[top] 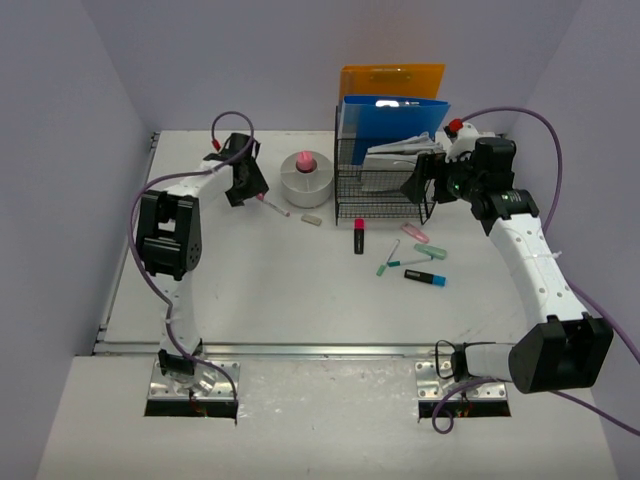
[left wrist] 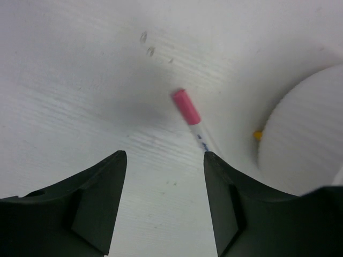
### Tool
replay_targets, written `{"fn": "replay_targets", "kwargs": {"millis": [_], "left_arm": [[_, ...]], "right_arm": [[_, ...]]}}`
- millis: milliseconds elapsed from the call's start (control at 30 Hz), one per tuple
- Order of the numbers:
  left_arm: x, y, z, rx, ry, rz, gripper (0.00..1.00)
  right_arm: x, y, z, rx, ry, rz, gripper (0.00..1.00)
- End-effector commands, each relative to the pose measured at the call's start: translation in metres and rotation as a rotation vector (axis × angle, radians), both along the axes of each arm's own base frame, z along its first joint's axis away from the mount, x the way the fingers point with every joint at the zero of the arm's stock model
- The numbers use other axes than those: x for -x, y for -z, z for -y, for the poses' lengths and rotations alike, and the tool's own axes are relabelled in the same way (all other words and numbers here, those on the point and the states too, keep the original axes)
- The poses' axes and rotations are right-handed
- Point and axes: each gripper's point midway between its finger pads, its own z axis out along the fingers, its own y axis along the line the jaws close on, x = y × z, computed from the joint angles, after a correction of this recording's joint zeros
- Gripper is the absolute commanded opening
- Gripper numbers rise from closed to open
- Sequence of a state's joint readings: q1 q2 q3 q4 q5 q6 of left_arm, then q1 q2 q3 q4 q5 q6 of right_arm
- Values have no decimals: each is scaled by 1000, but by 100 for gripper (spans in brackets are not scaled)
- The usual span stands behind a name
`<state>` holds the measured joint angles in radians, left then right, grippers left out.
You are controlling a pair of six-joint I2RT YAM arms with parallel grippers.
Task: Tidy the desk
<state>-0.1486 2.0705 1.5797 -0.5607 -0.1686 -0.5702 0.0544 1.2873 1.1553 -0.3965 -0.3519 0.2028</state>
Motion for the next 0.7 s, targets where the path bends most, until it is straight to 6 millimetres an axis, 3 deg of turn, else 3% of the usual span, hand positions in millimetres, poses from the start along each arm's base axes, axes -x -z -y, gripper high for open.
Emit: {"fn": "replay_targets", "kwargs": {"millis": [0, 167, 667], "left_arm": [[-49, -36, 4, 26, -34, 118, 55], [-65, -22, 2, 2, -50, 90, 54], [-60, 7, -1, -19, -48, 32, 53]], "right_arm": [[-4, -10, 0, -6, -4, 44, 99], [-5, -10, 0, 3, -9, 45, 99], [-5, -6, -1, 6, -19, 31, 99]]}}
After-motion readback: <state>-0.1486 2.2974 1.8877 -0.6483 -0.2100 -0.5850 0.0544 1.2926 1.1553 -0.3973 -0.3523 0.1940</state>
